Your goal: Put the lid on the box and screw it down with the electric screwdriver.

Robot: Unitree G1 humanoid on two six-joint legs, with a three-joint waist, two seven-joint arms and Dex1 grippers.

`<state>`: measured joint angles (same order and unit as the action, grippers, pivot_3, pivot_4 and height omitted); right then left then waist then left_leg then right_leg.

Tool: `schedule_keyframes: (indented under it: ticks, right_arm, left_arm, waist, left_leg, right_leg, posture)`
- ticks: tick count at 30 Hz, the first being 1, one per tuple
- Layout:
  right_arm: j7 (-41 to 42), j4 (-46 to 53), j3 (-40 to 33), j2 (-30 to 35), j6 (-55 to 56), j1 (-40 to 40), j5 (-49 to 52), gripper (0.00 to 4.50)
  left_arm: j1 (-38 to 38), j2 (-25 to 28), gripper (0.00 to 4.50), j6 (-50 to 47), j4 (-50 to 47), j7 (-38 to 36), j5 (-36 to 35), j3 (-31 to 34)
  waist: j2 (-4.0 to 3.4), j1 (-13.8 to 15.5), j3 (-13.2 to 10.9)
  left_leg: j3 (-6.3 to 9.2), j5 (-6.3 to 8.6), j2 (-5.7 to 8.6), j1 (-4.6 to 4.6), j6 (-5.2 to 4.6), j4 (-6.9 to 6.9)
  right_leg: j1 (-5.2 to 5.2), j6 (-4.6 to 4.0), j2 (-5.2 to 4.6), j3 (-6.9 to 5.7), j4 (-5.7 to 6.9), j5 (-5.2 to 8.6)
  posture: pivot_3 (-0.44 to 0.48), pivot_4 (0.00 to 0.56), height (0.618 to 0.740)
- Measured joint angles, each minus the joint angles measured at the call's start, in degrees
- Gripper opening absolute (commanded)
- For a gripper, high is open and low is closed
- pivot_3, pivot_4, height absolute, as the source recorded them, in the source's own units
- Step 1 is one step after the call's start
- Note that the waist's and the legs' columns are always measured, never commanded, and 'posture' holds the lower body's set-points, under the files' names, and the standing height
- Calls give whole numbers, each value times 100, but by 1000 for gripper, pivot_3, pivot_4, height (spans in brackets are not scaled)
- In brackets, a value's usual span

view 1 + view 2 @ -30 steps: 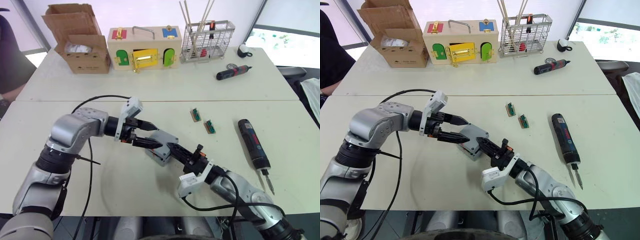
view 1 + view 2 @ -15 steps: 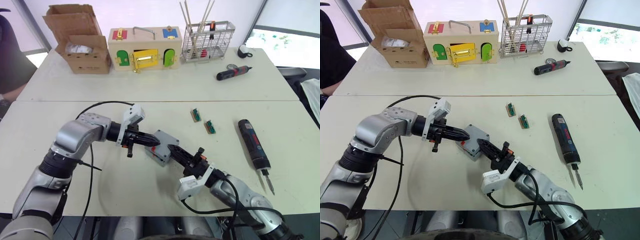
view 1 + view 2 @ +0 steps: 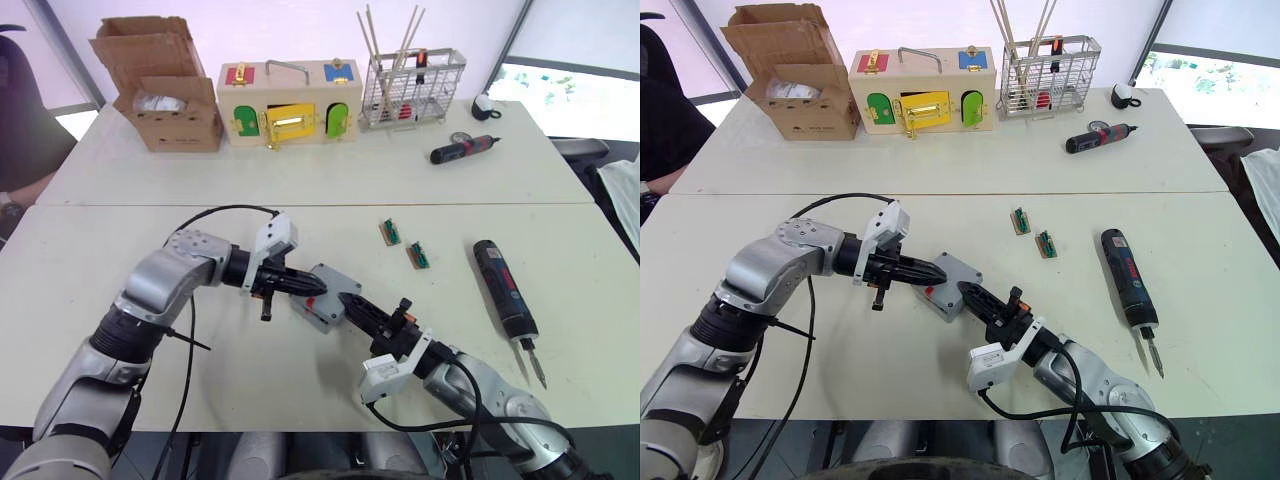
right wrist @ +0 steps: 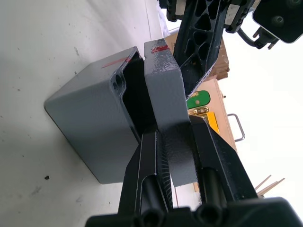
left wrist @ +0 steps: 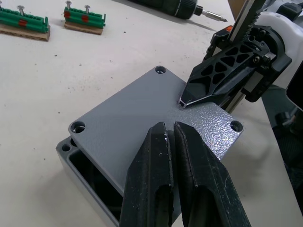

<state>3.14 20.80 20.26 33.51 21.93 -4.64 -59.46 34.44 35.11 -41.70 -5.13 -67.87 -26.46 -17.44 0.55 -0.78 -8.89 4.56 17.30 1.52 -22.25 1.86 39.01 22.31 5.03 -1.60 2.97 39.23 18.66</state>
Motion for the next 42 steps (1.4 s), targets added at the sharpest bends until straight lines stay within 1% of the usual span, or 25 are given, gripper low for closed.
schedule_keyframes:
  ticks: [12,17,24,31,37,42]
  right_arm:
    - [-100,-148,7,-1,104,179,-101,124]
    - [-92,-206,14,-19,129,277,-109,124]
    - [203,-170,12,-165,70,377,-89,124]
    - [267,-188,13,-209,69,418,-88,124]
    - [239,-212,7,-201,84,410,-88,124]
    - [173,-213,-11,-190,83,356,-89,124]
  left_arm:
    - [22,-26,244,-2,52,43,26,45]
    - [156,-51,244,-2,205,62,95,49]
    - [171,-59,244,29,288,47,105,79]
    - [195,-132,244,212,432,2,223,71]
    - [247,-157,244,680,597,-204,483,-45]
    - [357,-223,244,849,724,-300,592,-135]
  waist:
    - [0,1,0]
    - [0,-2,0]
    - [-1,1,-1]
    - [0,0,-1]
    - [0,4,-1]
    - [0,5,0]
  left_leg:
    - [0,0,0,0,0,0]
    - [0,0,0,-1,0,0]
    - [0,0,0,-3,0,-1]
    - [0,0,0,-3,0,-1]
    - [0,0,0,-3,0,-1]
    - [0,0,0,-3,0,-1]
  right_leg:
    - [1,0,0,0,0,0]
    - [3,0,1,1,0,0]
    - [5,0,0,1,-1,0]
    - [5,0,0,1,-1,0]
    - [4,0,0,1,-1,0]
    - [3,0,0,1,-2,0]
  posture:
    - [0,150,740]
    - [0,150,740]
    - [0,150,740]
    - [0,150,740]
    - [0,150,740]
    - [0,150,740]
